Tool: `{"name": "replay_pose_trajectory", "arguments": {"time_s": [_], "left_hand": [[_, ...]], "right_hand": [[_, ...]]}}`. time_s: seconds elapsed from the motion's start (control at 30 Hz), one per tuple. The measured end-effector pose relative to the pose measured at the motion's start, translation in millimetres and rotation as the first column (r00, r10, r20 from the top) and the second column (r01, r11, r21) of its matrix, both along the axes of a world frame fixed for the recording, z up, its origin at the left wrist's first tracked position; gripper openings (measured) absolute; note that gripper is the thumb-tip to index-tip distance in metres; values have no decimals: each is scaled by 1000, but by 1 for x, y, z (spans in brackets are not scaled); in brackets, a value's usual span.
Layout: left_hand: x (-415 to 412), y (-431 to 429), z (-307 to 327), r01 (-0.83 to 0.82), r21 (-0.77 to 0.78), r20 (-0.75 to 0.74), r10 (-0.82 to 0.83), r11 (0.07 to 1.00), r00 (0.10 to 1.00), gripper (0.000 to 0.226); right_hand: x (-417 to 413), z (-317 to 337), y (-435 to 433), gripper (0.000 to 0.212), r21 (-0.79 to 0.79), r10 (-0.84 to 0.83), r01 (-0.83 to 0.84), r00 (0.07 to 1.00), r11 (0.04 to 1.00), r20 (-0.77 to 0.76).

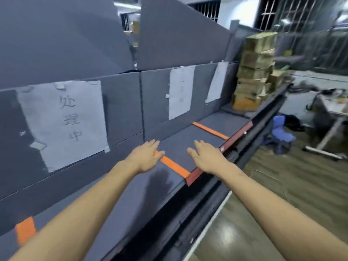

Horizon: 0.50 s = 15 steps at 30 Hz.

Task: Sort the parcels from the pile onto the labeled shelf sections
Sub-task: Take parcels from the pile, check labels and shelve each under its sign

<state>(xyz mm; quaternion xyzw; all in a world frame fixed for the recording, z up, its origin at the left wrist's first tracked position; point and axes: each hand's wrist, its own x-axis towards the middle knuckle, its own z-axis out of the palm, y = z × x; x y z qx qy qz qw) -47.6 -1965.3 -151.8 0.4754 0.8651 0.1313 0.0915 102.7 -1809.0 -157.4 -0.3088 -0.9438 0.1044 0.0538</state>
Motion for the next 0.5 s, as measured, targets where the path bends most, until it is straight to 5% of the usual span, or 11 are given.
{"name": "replay_pose_trajectory", "arguments": {"time_s": [0.5], "left_hand": [[140, 393, 30, 450, 21, 64, -450, 893, 891, 53]], "right_hand": [[176, 25, 311, 39, -85, -486, 480, 871, 873, -73]]}}
